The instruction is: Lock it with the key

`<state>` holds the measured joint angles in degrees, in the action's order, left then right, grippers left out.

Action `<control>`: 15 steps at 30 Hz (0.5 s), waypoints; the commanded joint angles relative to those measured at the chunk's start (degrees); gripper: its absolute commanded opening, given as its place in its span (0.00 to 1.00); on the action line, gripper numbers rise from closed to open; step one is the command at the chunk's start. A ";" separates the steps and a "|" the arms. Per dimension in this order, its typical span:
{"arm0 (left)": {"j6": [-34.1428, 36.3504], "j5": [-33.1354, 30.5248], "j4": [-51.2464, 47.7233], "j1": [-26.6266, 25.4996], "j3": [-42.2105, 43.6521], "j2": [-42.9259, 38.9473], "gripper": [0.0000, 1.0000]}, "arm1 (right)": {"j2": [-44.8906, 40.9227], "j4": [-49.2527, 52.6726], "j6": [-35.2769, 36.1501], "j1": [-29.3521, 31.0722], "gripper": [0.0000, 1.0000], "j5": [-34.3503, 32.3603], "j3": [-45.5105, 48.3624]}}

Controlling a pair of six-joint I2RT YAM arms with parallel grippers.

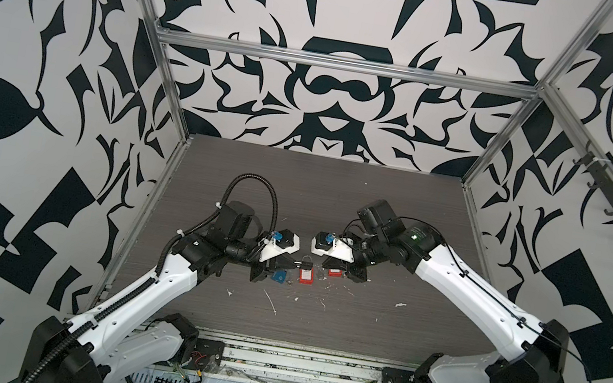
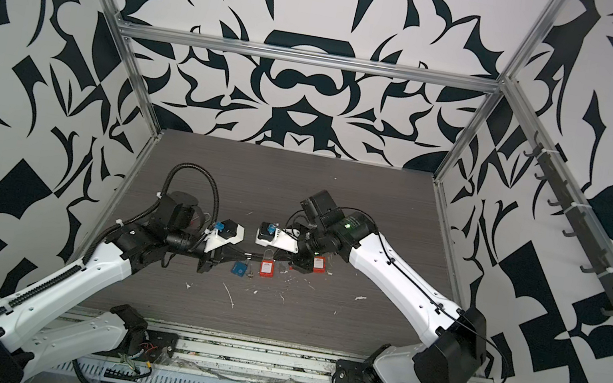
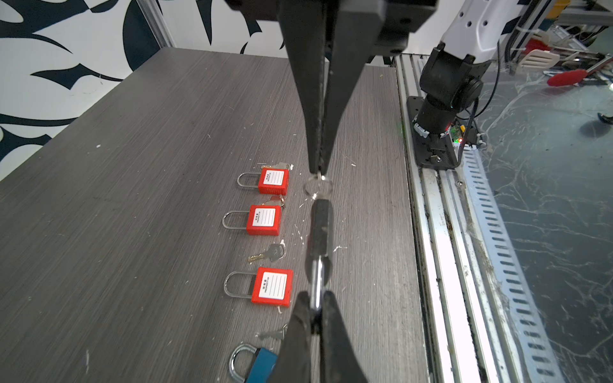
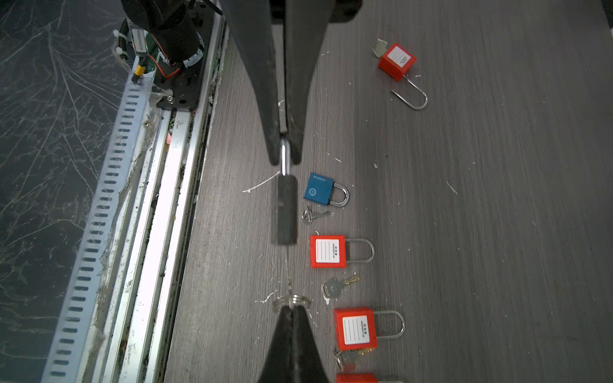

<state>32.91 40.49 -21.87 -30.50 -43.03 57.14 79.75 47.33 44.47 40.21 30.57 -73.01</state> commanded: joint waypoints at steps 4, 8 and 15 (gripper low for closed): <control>5.07 -1.10 -7.44 1.02 -3.73 2.91 0.00 | -2.27 1.31 0.76 -3.15 0.00 0.05 1.46; 11.15 -4.10 -17.28 2.11 -10.22 9.54 0.00 | -2.49 -1.11 -2.52 -4.53 0.00 -1.34 3.66; 22.59 -15.47 -31.91 2.98 -24.29 28.00 0.00 | -3.87 -7.77 -9.25 -4.83 0.00 -1.91 9.14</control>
<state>47.75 30.79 -43.64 -27.94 -63.31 79.99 77.67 43.24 39.20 35.48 28.42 -64.97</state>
